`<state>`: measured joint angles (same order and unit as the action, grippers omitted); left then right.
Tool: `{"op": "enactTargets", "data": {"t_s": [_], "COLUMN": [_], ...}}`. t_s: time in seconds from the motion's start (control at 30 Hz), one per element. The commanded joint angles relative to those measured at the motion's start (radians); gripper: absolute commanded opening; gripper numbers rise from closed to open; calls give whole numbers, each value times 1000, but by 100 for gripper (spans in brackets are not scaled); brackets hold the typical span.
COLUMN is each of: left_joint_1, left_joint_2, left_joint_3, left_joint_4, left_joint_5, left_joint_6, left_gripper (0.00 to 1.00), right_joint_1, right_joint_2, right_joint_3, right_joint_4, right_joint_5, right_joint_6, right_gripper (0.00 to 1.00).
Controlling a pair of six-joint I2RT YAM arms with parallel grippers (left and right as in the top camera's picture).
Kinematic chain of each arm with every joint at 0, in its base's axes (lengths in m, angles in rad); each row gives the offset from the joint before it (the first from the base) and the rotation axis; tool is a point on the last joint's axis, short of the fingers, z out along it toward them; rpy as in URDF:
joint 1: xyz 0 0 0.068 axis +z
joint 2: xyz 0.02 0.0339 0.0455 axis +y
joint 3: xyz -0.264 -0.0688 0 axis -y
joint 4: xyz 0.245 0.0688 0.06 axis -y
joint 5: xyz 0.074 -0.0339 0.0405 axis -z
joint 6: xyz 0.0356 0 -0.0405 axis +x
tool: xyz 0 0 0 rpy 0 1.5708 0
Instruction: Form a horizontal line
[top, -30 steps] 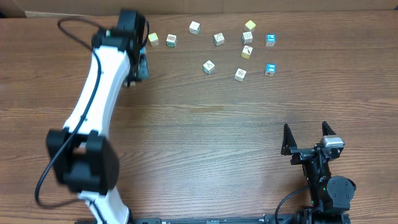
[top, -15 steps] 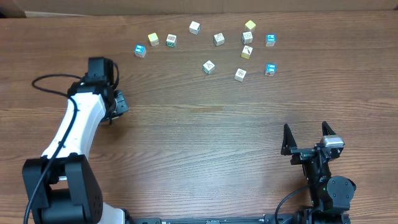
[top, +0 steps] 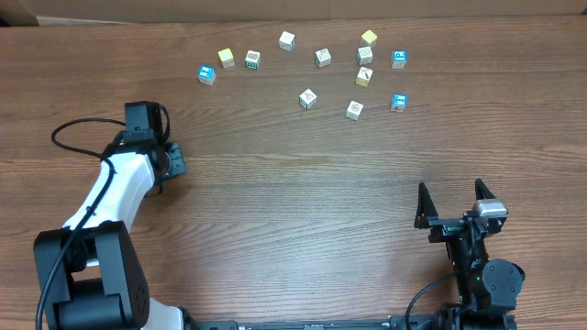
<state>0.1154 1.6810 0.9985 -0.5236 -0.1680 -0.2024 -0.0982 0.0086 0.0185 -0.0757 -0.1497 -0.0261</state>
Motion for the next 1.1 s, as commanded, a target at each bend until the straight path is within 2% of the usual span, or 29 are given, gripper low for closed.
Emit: {"op": "enactTargets", "data": {"t_s": [0.0,0.3,0.6,1.07], "left_joint_1": [23,36,36,36], "left_joint_2": [-19,-5,70,72], "left_joint_3": [-16,-16,-15,-15], "left_joint_4": [37,80,110,143], "left_joint_5": [16,65,79,23], "left_joint_6": [67,103,110,114], "left_gripper": [9,16,13,18], "right_joint_1": [-2,-2,-2,-2], "right_joint_2": [-6,-6,-6,-6], "right_joint_3": [-10,-10,-10,-10], "right_joint_4": [4,4,4,4], "right_joint_5": [0,0,0,0], "right_joint_6": [-5,-5,-5,-5], "right_gripper": [100,100,100,100]}}
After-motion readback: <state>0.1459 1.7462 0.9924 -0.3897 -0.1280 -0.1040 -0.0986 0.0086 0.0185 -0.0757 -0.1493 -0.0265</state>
